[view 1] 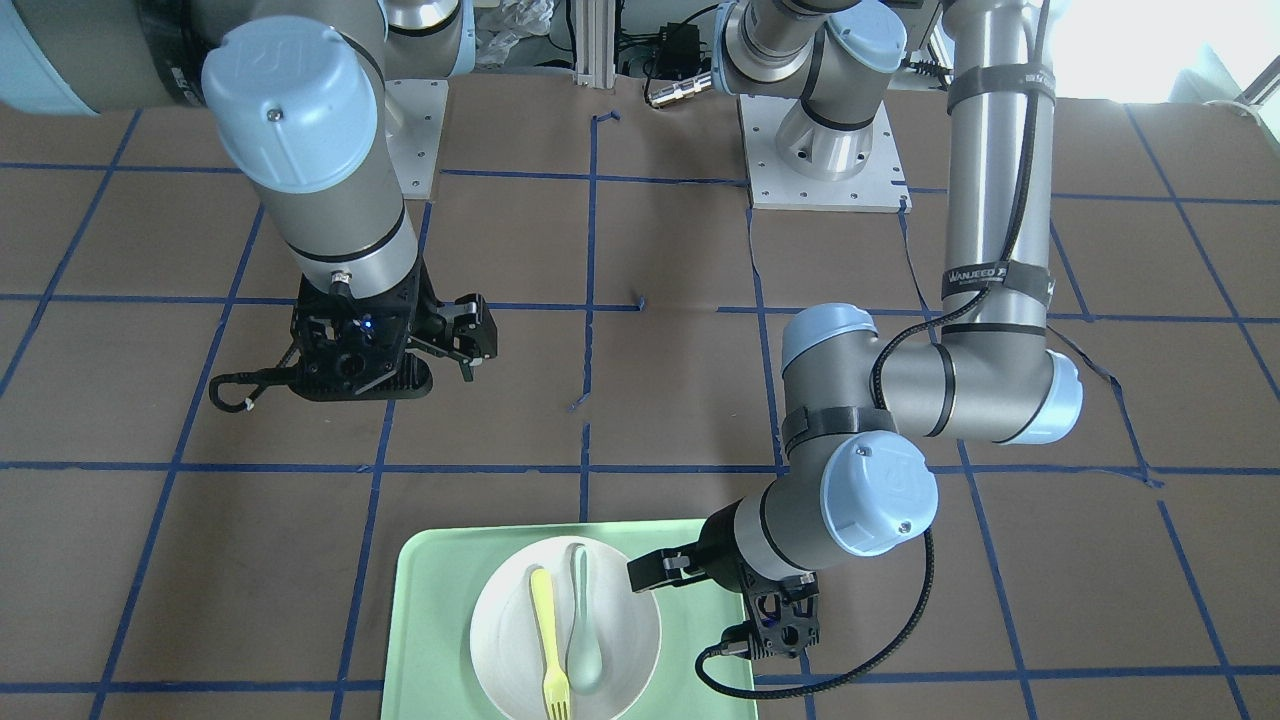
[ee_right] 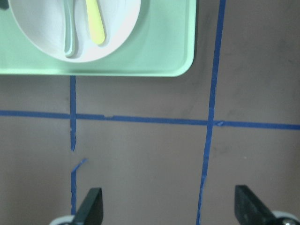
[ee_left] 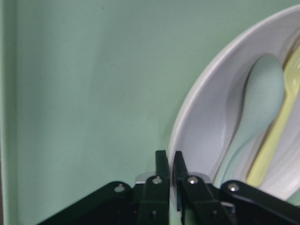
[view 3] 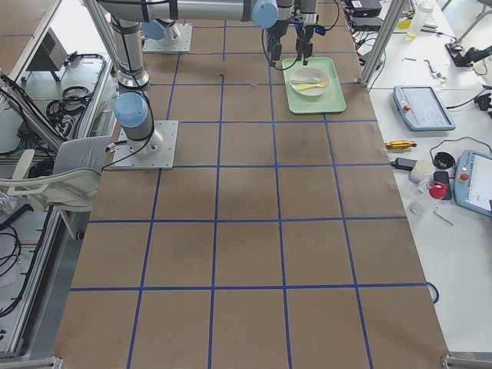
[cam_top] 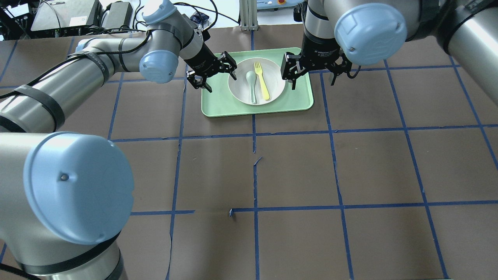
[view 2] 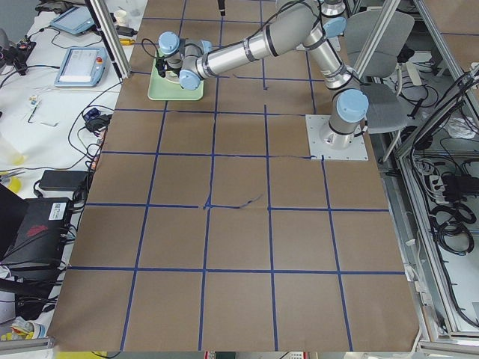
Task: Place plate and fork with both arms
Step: 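Release the plate and raise the left gripper while the right gripper moves over the plate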
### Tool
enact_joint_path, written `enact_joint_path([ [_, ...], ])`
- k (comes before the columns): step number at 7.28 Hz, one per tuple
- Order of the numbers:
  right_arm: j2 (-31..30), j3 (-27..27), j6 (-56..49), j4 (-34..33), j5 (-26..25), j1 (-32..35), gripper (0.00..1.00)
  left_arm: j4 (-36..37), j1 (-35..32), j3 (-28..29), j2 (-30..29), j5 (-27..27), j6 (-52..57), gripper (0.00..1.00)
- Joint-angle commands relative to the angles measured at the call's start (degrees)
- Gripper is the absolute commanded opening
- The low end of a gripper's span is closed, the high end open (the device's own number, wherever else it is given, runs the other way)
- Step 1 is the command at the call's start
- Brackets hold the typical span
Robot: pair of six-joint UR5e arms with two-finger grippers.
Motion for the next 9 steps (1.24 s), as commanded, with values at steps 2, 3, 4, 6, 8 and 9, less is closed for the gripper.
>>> enact_joint_path([
  [2, 8.88, -3.45, 0.91, -11.43, 0.17, 0.26, 0.95, -20.59, 3.18, -0.60, 9.63, 7.92, 4.25, 1.00],
  [3, 11.34, -3.54, 1.10, -15.62, 2.17, 0.53, 0.93, -24.13, 3.80, -0.60, 12.27, 19.90, 13.78, 1.00],
  [4, 14.41, -4.06, 1.27, -17.83, 3.76, 0.88, 0.83, -25.56, 3.80, -0.60, 14.91, 21.50, 14.22, 1.00],
  [6, 18.46, -5.11, 1.19, -19.43, 3.07, 1.58, 0.67, -27.93, 3.54, -2.70, 20.26, 20.12, 14.40, 1.00],
  [8, 20.76, -5.47, 0.40, -21.89, 3.68, 2.81, 0.56, -31.72, 4.06, -3.75, 23.45, 16.77, 14.84, 1.00],
  [9, 22.68, -6.95, -0.56, -23.64, 4.12, 2.99, 0.52, -31.73, 3.98, -4.37, 24.07, 16.68, 14.75, 1.00],
])
